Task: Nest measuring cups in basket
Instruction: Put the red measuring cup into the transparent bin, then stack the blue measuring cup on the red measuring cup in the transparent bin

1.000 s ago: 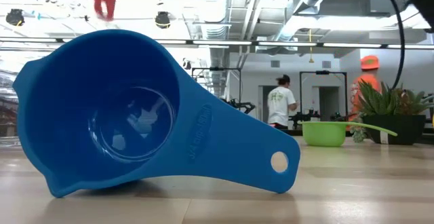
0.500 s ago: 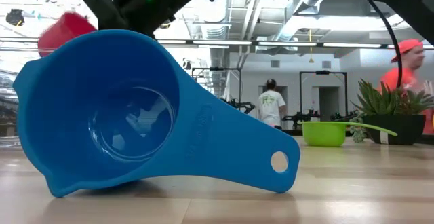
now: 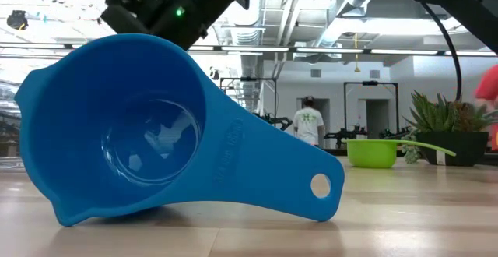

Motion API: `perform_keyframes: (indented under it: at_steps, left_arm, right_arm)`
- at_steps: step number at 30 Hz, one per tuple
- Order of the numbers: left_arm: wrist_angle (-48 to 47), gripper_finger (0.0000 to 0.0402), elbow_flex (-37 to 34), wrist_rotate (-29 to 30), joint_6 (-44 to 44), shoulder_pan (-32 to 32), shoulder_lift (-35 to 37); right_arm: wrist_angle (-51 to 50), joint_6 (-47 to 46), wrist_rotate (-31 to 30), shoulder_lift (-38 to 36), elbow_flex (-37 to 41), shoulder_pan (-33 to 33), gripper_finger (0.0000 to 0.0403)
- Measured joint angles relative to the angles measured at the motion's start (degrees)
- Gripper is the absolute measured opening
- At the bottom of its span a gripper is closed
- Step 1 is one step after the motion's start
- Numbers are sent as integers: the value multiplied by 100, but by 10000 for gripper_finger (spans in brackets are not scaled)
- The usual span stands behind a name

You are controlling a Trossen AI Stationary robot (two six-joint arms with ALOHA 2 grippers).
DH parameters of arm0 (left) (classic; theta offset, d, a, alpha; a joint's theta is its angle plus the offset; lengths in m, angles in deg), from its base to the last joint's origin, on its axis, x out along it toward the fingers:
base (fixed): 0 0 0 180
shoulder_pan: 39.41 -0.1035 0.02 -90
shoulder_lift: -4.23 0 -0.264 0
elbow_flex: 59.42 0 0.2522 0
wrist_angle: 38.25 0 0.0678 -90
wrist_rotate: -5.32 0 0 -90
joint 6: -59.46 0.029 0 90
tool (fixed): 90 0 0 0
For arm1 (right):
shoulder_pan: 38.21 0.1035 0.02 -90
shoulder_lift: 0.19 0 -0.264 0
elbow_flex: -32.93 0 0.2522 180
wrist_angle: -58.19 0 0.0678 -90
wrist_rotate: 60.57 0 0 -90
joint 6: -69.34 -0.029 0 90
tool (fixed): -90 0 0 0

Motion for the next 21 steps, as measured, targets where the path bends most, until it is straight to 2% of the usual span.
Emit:
perform_keyframes:
  at_steps: [5,15,19,21]
  left_arm:
    - [-1,116,0,7,-93,1,0]
    - [-1,116,0,11,-107,-1,0]
    - [-1,116,0,12,-107,-1,0]
    - [1,116,0,3,-64,-1,0]
  right_arm:
    - [71,-151,371,75,-4,7,64]
    - [518,-273,331,77,-13,-40,134]
    - [284,-276,326,81,-504,-76,149]
    - [-180,-311,318,81,-963,-63,151]
